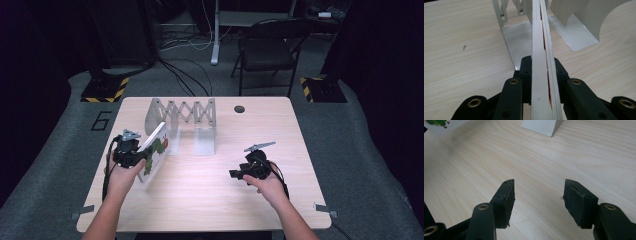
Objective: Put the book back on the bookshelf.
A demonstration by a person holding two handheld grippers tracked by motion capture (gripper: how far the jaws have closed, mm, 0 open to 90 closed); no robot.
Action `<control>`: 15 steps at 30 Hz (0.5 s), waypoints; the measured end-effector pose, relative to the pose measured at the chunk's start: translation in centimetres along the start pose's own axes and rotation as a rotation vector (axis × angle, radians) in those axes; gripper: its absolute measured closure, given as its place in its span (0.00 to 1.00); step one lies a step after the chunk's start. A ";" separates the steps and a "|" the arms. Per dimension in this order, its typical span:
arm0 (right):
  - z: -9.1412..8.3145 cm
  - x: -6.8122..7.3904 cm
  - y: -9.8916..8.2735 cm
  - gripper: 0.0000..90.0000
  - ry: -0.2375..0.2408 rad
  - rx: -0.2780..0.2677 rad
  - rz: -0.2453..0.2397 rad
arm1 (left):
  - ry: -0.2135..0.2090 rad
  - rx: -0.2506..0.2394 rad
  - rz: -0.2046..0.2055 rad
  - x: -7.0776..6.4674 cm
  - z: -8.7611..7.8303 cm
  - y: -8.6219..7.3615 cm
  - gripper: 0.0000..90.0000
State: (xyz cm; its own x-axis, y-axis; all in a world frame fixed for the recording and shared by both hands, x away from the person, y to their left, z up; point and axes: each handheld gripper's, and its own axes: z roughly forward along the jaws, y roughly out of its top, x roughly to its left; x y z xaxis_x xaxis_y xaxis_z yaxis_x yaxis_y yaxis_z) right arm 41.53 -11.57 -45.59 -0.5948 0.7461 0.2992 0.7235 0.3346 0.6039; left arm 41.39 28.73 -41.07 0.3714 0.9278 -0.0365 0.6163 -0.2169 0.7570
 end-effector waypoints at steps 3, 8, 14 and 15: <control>0.1 0.0 0.0 0.47 0.000 0.001 -0.003 | 0.012 -0.004 -0.002 0.1 0.2 0.4 0.84; 0.1 0.0 0.0 0.47 0.001 0.002 0.001 | 0.018 -0.011 -0.009 0.2 0.4 1.2 0.84; 0.1 0.0 0.0 0.47 0.001 0.003 -0.002 | 0.038 -0.016 -0.006 0.0 1.1 2.0 0.84; 0.1 0.0 0.0 0.47 0.001 0.004 -0.002 | 0.042 -0.019 -0.010 -0.1 1.2 2.1 0.84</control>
State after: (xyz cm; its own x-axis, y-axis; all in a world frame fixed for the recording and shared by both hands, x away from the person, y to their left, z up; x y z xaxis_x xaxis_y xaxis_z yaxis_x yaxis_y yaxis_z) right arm 41.54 -11.57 -45.68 -0.5965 0.7448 0.2989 0.7236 0.3381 0.6017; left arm 43.50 27.85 -40.25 0.3351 0.9420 -0.0168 0.6067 -0.2021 0.7688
